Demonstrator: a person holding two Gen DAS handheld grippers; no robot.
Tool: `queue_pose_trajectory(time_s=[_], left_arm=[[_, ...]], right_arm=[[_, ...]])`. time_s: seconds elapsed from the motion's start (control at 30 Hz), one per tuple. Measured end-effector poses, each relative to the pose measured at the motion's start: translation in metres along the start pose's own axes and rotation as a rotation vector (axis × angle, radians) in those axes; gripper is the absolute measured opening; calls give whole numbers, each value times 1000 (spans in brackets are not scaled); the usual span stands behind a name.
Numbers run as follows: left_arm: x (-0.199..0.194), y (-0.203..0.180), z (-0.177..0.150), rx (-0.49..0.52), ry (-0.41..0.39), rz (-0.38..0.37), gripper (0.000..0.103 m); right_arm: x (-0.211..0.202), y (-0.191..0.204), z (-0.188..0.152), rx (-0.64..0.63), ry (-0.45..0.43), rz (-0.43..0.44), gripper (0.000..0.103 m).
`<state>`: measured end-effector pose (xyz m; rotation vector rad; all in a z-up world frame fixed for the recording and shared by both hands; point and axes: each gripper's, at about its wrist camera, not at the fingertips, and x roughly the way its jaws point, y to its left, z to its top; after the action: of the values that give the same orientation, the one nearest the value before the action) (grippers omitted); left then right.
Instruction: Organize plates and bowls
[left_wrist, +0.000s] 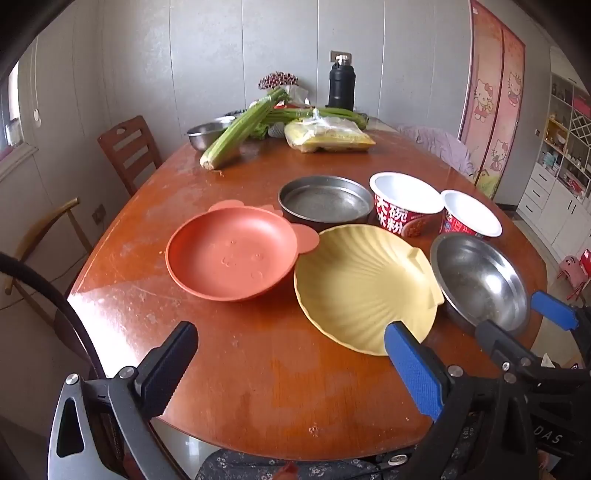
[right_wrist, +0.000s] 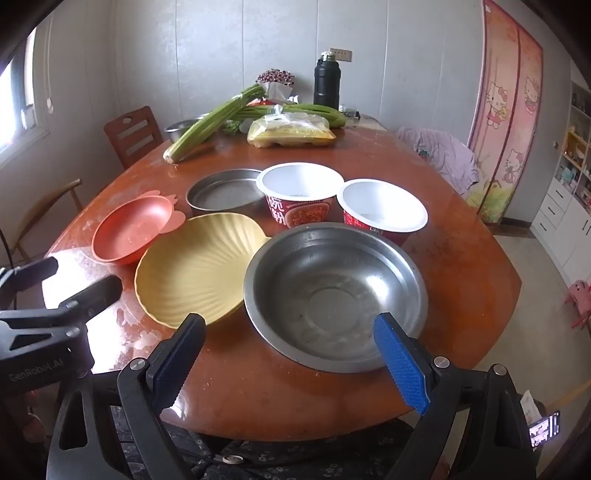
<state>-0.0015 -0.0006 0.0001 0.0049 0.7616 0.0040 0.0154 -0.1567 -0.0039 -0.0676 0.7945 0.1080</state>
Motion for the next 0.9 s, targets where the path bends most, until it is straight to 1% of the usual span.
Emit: queue_pose_trajectory(time_s=[0.07,0.1,0.13,0.17,0.2,0.27,0.33,0.37,0.4,0.53,0.9], left_arm=[[-5,-1,-2,5,-10,4,101],[-5,1,-12,-8,-20,3,101],[1,-7,-13,18,3,31,101],[3,-7,-12,12,23,25,101],[8,-8,-11,9,49,21,101],[10,-9,-8,-4,67,15,102],[12,-7,-6,-12,77,14,101],[13,-8,-6,-11,75,17,101],[16,-8,0,-13,80,17,101],[11,-10,2,-12,64,24,101],[9,-11,5,-16,69,17,101]], right_arm=[[1,-1,-2,-2,2,-1,93],[2,-2,-3,-3,7,-3,93],[1,-1,-2,-4,0,1,93],[-4,-5,-4,10,-18,10,93],[-4,-2,-3,-4,-7,-5,93],[0,-4,1,-7,9,0,93],[-4,-6,2,-4,4,4,93],[-4,-4,3,-4,4,7,93],[-4,-8,-1,-5,-2,18,93],[-3,-9,-1,-8,-6,25,93],[0,-11,-3,-3,-1,26,93]])
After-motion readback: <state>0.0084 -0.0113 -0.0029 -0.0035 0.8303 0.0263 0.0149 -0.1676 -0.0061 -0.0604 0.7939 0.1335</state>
